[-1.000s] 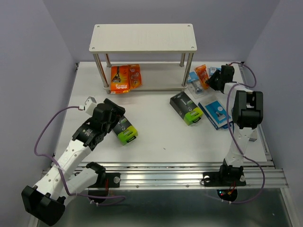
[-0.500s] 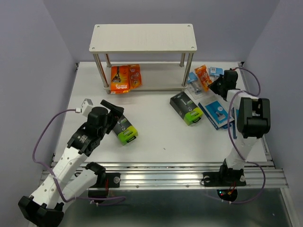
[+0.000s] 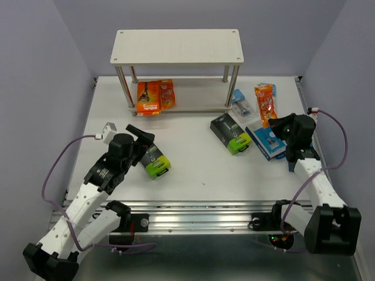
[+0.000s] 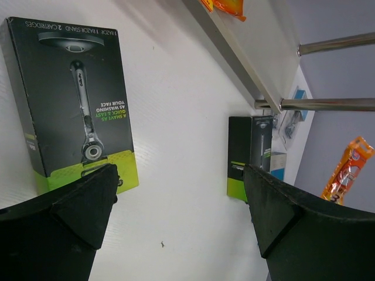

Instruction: Place and organize the shaving razors onto the shelf

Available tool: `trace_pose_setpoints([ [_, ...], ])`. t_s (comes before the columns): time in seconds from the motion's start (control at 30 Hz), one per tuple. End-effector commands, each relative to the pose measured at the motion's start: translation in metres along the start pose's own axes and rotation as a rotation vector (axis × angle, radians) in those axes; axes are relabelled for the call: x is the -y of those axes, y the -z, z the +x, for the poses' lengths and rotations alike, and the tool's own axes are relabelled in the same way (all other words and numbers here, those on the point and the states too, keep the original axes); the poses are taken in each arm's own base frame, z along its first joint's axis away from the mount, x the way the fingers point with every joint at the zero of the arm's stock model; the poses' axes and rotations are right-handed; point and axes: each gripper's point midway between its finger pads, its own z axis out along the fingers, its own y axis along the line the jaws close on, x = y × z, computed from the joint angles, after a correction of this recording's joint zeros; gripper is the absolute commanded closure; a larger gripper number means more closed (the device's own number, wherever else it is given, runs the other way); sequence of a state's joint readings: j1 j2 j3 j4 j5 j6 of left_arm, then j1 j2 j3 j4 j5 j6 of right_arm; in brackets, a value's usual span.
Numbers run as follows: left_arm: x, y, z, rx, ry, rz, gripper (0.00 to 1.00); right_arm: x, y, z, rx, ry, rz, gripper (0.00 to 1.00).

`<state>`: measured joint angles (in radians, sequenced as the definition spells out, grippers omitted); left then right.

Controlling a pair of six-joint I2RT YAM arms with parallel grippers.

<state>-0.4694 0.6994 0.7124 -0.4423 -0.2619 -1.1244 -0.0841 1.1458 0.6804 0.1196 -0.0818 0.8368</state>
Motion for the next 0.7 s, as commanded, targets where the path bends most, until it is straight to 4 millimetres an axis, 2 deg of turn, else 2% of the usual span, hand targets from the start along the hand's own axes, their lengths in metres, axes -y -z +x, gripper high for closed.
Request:
trace_pose_setpoints([
  [0.0, 0.011, -0.010, -0.002, 0.007, -0.043, 0.028, 0.01, 0.013, 0.047, 0.015, -0.035, -0.037, 0.053, 0.99],
  [0.03, 0.015, -0.012, -0.001, -0.001, -0.055, 0.038, 0.01, 0.020, 0.058, 0.029, -0.093, -0.040, 0.078, 0.99],
  [0.07, 0.015, -0.014, 0.001, -0.009, -0.065, 0.033, 0.01, 0.011, 0.071, 0.031, -0.103, -0.039, 0.029, 0.99],
  [0.1, 0.015, -0.020, 0.005, -0.024, -0.079, 0.031, 0.01, 0.012, 0.079, 0.050, -0.176, -0.055, 0.004, 0.99],
  [0.17, 0.015, -0.025, 0.010, -0.045, -0.091, 0.021, 0.01, 0.000, 0.094, 0.063, -0.223, -0.082, -0.078, 0.99],
  [0.2, 0.015, -0.027, 0.011, -0.053, -0.097, 0.023, 0.01, 0.003, 0.099, 0.074, -0.256, -0.099, -0.081, 0.99],
  [0.23, 0.019, -0.027, 0.013, -0.064, -0.100, 0.038, 0.01, -0.004, 0.103, 0.082, -0.277, -0.095, -0.111, 0.99],
  [0.33, 0.021, -0.030, 0.015, -0.070, -0.106, 0.052, 0.01, -0.020, 0.108, 0.088, -0.270, -0.076, -0.162, 0.99],
  [0.37, 0.022, -0.030, 0.015, -0.070, -0.107, 0.056, 0.01, -0.032, 0.112, 0.102, -0.312, -0.061, -0.192, 0.99],
  [0.47, 0.025, -0.029, 0.015, -0.078, -0.114, 0.063, 0.01, -0.051, 0.102, 0.121, -0.343, -0.031, -0.195, 0.99],
  [0.5, 0.022, -0.029, 0.016, -0.082, -0.117, 0.051, 0.01, -0.065, 0.097, 0.139, -0.370, 0.002, -0.208, 0.99],
  [0.53, 0.020, -0.029, 0.017, -0.086, -0.119, 0.044, 0.01, -0.074, 0.094, 0.149, -0.381, 0.022, -0.216, 0.99],
  [0.63, 0.013, -0.026, 0.017, -0.086, -0.110, 0.017, 0.01, -0.102, 0.085, 0.169, -0.371, 0.062, -0.233, 0.99],
  [0.67, 0.010, -0.025, 0.018, -0.088, -0.109, 0.015, 0.01, -0.113, 0.073, 0.175, -0.370, 0.062, -0.234, 0.99],
])
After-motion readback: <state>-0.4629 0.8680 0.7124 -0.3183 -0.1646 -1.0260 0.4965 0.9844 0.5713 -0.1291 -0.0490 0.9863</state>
